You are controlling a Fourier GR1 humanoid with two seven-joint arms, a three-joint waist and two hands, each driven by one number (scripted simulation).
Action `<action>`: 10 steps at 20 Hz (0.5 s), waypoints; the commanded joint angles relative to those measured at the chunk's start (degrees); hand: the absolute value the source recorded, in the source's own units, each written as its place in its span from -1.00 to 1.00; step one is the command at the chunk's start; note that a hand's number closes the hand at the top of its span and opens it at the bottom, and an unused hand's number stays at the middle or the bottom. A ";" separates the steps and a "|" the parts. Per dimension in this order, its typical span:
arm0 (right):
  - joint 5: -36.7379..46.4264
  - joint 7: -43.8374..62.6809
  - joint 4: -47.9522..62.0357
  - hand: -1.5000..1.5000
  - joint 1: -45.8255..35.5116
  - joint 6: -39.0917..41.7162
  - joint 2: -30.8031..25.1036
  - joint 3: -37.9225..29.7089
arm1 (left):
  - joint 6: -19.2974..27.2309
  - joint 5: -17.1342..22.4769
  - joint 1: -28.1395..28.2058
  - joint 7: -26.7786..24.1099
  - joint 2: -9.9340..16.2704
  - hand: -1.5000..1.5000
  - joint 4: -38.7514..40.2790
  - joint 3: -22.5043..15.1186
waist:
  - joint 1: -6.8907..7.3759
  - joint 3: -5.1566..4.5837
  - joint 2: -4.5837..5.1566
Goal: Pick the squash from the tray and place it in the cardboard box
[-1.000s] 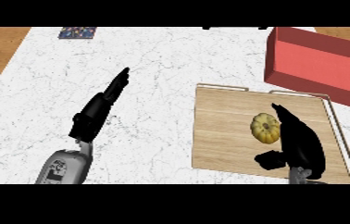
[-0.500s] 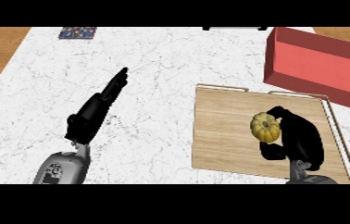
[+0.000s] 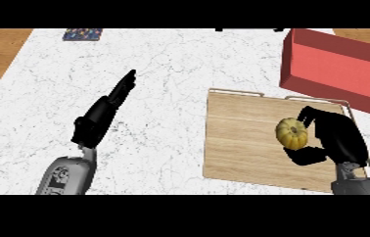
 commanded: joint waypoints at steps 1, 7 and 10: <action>0.22 -10.25 6.97 1.00 -3.50 -4.21 -5.90 -3.72 | -0.33 0.33 -0.96 -0.02 -0.14 0.00 1.73 0.77 | 0.00 0.16 0.17; -3.50 -11.10 -6.41 1.00 0.48 -2.03 -6.95 -8.05 | -1.03 -0.31 2.51 -1.54 -0.24 0.00 0.49 0.11 | -0.54 0.11 -0.04; -6.49 -7.81 -17.91 1.00 2.70 4.04 -7.36 -9.27 | 1.27 -1.63 -1.68 1.49 -1.78 0.00 0.29 0.02 | -0.96 0.09 -0.14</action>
